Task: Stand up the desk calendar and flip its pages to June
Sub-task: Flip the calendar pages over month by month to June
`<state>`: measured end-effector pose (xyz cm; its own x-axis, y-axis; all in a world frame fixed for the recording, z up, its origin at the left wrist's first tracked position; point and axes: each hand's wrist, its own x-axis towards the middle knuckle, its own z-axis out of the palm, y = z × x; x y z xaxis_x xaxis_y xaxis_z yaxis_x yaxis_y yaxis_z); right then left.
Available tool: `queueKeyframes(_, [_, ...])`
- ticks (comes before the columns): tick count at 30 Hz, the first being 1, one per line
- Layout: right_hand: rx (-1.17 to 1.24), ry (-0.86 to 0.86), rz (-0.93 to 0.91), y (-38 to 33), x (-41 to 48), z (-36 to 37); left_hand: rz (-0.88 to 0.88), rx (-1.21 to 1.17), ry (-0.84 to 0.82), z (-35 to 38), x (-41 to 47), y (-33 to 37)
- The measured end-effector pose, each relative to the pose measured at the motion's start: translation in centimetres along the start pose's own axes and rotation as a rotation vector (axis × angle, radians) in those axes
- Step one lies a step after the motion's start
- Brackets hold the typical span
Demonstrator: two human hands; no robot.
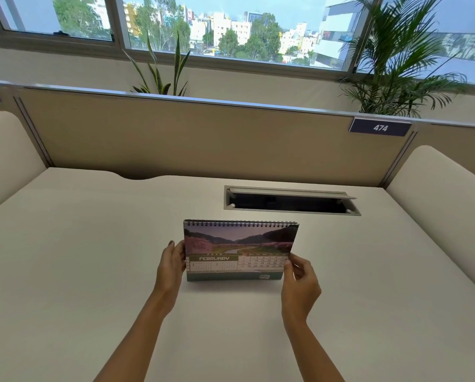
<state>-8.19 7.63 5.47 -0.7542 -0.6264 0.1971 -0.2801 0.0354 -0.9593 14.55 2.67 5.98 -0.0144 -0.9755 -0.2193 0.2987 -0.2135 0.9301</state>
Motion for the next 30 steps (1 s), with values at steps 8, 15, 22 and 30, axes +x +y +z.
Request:
queueKeyframes(8, [0.038, -0.039, 0.016, -0.1, 0.2, -0.7, -0.005, 0.029, -0.002, 0.2, -0.3, 0.3])
queueKeyframes(15, [-0.010, -0.038, -0.037, -0.4, 0.3, -1.7, -0.005, 0.039, -0.022, 0.1, -0.4, 0.3])
queueKeyframes(22, [0.033, -0.079, -0.129, -0.7, -0.2, -2.9, -0.015, 0.076, -0.035, 0.0, -0.5, 0.4])
queueKeyframes(30, [0.612, -0.632, 0.324, -4.9, 1.2, -5.7, -0.078, -0.024, -0.025, 0.7, -1.7, 1.4])
